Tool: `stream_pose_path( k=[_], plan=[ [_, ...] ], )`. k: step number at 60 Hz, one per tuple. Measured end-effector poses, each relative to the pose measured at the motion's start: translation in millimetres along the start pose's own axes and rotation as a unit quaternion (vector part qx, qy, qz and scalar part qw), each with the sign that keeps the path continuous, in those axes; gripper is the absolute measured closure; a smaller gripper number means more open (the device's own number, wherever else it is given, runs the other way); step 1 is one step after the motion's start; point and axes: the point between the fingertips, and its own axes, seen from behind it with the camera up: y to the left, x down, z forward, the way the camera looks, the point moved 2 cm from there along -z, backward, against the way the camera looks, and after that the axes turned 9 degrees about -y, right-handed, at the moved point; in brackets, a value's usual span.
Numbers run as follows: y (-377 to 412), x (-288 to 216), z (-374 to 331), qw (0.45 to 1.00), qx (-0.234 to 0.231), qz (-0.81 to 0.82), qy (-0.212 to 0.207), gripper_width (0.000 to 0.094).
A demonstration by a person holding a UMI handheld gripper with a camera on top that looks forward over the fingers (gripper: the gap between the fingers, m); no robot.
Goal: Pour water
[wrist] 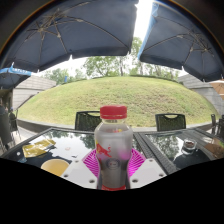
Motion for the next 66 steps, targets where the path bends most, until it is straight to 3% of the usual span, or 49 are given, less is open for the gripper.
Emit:
stream_pose_path(
  k=[16,31,40,42,45,46,51,66],
  plan=[
    [-8.2,54.8,-18.6,0.999,-0.036,0.007,0.022,0.0618],
    [-15.7,64.3,-27.8,0.997,-0.048,-0.002,0.059,0.0579],
    [-18.3,69.1,-30.9,0.996,-0.034,0.001,0.078,0.0396],
    [-21.4,74.5,-35.1,0.995,-0.028,-0.002,0.095,0.0283],
    [-20.3,65.0,-41.9,0.996,-0.030,0.007,0.086,0.0103],
    [-20.9,62.0,-44.2,0.996,-0.028,0.010,0.083,0.0083],
    [-15.9,55.8,-72.7,0.995,-0.025,0.018,0.095,0.0102],
    [12.8,37.1,-195.5,0.997,-0.015,-0.029,0.068,0.0095]
  ],
)
